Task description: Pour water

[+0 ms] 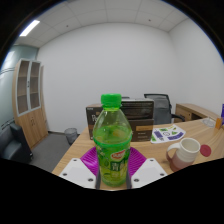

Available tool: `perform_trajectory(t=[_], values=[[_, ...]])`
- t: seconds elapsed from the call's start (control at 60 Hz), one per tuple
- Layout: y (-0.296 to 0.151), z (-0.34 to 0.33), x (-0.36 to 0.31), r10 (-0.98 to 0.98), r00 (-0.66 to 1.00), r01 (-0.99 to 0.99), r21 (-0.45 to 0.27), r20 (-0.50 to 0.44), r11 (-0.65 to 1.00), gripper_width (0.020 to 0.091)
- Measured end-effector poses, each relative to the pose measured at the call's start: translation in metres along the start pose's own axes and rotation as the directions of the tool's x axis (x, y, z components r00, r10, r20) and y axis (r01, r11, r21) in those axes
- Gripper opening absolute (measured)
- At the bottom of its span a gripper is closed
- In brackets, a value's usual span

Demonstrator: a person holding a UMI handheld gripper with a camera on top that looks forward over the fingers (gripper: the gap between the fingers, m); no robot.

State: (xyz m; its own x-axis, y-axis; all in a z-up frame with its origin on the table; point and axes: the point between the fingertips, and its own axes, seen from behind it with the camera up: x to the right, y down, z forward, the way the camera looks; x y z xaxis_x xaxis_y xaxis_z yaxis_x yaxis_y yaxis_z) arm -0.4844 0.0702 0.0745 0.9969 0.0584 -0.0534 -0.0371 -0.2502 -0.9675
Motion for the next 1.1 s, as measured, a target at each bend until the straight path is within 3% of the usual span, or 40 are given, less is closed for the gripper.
perform_trajectory(t=[0.15,0.283,0.383,0.583,0.867,1.1], values=[[-0.002,-0.001,0.001,0.049,0.997,-0.048,-0.013,0.057,0.999,0.0348],[-0.004,-0.005,0.013,0.321,0.944,-0.313,-0.1,0.073,0.944,0.0347],[-0.006,-0.013,0.028,0.585,0.81,-0.574,-0.16,0.029,0.803,0.0347],[-0.028,-0.023,0.059,0.928,0.372,-0.917,-0.159,-0.013,0.365,0.0346],[-0.059,-0.017,0.074,0.988,-0.15,-0.968,-0.199,-0.042,-0.155,0.0349],[-0.054,-0.01,0.084,0.937,-0.339,-0.921,-0.176,-0.078,-0.348,0.0347]])
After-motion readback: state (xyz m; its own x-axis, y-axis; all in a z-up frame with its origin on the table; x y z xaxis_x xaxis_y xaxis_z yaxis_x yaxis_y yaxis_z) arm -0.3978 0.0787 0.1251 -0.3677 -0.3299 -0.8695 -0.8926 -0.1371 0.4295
